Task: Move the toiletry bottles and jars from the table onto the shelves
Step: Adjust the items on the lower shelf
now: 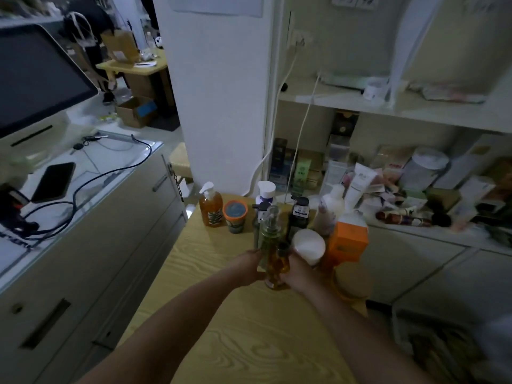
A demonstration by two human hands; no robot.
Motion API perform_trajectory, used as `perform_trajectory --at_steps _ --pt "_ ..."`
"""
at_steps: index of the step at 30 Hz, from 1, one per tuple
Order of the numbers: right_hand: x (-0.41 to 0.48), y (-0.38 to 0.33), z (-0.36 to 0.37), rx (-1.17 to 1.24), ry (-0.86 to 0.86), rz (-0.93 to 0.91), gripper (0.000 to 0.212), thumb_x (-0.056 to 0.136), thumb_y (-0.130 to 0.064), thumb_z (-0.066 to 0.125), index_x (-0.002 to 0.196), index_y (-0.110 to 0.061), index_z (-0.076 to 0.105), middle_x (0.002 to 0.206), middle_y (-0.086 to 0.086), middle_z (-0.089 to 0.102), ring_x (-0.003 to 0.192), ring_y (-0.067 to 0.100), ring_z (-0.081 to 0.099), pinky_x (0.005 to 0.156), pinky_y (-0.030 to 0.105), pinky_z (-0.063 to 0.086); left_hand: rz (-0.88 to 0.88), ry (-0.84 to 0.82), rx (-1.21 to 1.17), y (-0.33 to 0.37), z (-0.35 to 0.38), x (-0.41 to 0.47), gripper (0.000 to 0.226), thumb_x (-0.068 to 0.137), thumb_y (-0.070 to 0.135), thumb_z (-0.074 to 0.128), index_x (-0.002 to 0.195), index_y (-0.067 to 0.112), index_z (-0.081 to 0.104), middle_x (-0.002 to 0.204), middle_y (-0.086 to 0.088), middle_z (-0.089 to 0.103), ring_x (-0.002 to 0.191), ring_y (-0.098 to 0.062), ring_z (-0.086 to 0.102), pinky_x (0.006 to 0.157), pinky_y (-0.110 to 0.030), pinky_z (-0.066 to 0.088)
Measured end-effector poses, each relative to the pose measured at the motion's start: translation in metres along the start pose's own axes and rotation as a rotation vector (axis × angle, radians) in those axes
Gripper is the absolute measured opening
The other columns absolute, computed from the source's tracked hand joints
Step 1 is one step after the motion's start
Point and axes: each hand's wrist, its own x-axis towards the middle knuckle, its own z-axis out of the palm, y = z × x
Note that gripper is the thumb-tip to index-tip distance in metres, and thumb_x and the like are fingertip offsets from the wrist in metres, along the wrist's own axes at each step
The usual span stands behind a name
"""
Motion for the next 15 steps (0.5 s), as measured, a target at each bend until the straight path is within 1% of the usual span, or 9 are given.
perform_trajectory --at_steps 2,5,7,9,11,13,15 --pt "0.010 0.003 0.005 0.034 0.006 0.061 0.051 0.076 -0.021 0.074 0.121 -0.020 0.051 0.117 0.002 0.060 0.113 0.020 0.055 0.096 0.032 0.045 -0.028 -0.022 -0.041 -0.001 0.002 0.008 0.063 0.087 0.031 0.065 0.141 0.016 0.038 0.141 -0.009 0.047 0.126 -0.024 0.047 0.098 -0.030 0.040" --pt "0.025 0.010 0.015 0.036 -0.014 0.092 0.054 0.074 -0.021 0.075 0.122 -0.019 0.050 0.117 0.003 0.059 0.111 0.021 0.054 0.091 0.029 0.043 -0.043 -0.047 -0.042 -0.002 0.005 0.014 0.063 0.087 0.030 0.065 0.143 0.020 0.037 0.141 -0.007 0.048 0.127 -0.023 0.046 0.098 -0.029 0.039" --pt "0.030 0.014 0.021 0.032 -0.015 0.108 0.054 0.075 -0.026 0.075 0.122 -0.021 0.050 0.115 0.001 0.058 0.110 0.020 0.054 0.092 0.032 0.044 -0.047 -0.059 -0.020 -0.002 0.006 0.017 0.064 0.087 0.030 0.065 0.143 0.020 0.036 0.142 -0.007 0.047 0.128 -0.024 0.045 0.098 -0.029 0.038" --pt "0.033 0.017 0.023 0.032 0.002 0.126 0.048 0.075 -0.027 0.074 0.117 -0.022 0.051 0.109 0.000 0.058 0.108 0.019 0.055 0.092 0.035 0.045 -0.054 -0.077 -0.022 -0.001 0.008 0.020 0.064 0.086 0.028 0.066 0.142 0.019 0.037 0.140 -0.008 0.049 0.127 -0.024 0.046 0.098 -0.031 0.038" --pt "0.033 0.017 0.021 0.040 0.007 0.171 0.039 0.075 -0.023 0.074 0.107 -0.021 0.052 0.100 -0.001 0.057 0.104 0.020 0.056 0.092 0.036 0.047 -0.058 -0.093 -0.038 -0.002 0.011 0.023 0.064 0.084 0.026 0.068 0.141 0.018 0.039 0.139 -0.009 0.050 0.125 -0.024 0.047 0.099 -0.032 0.039" --pt "0.034 0.017 0.016 0.041 0.000 0.202 0.033 0.075 -0.018 0.074 0.099 -0.018 0.052 0.093 -0.002 0.055 0.098 0.016 0.056 0.085 0.030 0.048 -0.059 -0.102 -0.043 -0.003 0.012 0.025 0.066 0.082 0.024 0.070 0.140 0.018 0.039 0.139 -0.008 0.050 0.126 -0.024 0.047 0.100 -0.032 0.039" --pt "0.032 0.015 0.009 0.072 0.024 0.200 0.040 0.072 -0.020 0.077 0.101 -0.017 0.050 0.094 -0.004 0.053 0.095 0.011 0.052 0.079 0.025 0.045 -0.053 -0.118 -0.070 -0.003 0.013 0.025 0.070 0.080 0.024 0.073 0.140 0.018 0.039 0.140 -0.008 0.049 0.128 -0.024 0.046 0.101 -0.031 0.039"
